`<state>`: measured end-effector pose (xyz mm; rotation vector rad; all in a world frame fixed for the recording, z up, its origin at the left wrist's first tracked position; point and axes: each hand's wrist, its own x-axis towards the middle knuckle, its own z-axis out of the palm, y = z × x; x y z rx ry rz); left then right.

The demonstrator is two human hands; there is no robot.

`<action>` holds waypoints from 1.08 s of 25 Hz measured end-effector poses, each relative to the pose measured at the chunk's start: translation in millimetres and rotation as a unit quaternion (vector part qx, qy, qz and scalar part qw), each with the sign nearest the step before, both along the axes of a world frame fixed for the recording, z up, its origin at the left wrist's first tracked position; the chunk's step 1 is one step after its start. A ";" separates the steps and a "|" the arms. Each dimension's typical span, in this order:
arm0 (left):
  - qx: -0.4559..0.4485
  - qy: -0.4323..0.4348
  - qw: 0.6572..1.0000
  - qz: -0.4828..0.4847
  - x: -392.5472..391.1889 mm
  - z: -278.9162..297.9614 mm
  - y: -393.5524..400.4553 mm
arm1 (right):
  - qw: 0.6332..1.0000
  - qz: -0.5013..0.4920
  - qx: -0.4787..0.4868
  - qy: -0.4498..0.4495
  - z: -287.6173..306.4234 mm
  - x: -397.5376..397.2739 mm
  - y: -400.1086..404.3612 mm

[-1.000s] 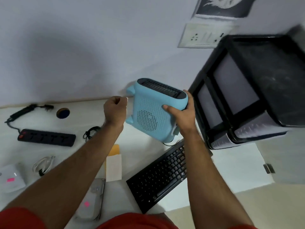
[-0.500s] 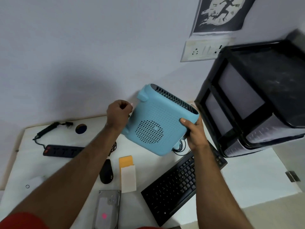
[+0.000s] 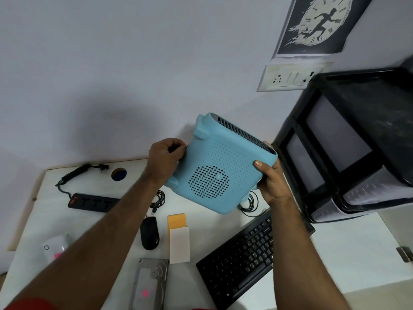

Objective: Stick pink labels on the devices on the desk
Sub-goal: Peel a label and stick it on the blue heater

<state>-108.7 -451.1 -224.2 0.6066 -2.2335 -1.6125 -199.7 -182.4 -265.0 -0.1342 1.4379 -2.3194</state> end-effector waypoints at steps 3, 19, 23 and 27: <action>0.035 0.009 0.999 -0.019 2.8 6.1 3.1 | 1.000 0.010 -0.015 0.002 -1.9 -0.9 4.9; 0.100 -0.065 0.993 0.000 15.2 -1.3 19.2 | 0.999 0.010 -0.046 -0.013 -11.6 10.8 -0.7; 0.159 -0.098 0.982 0.031 20.6 -7.0 14.0 | 0.998 0.010 -0.052 -0.018 -13.1 15.5 -2.6; 0.140 -0.071 0.986 0.049 26.1 -8.1 17.8 | 0.998 0.026 -0.050 -0.005 -9.9 18.2 -6.2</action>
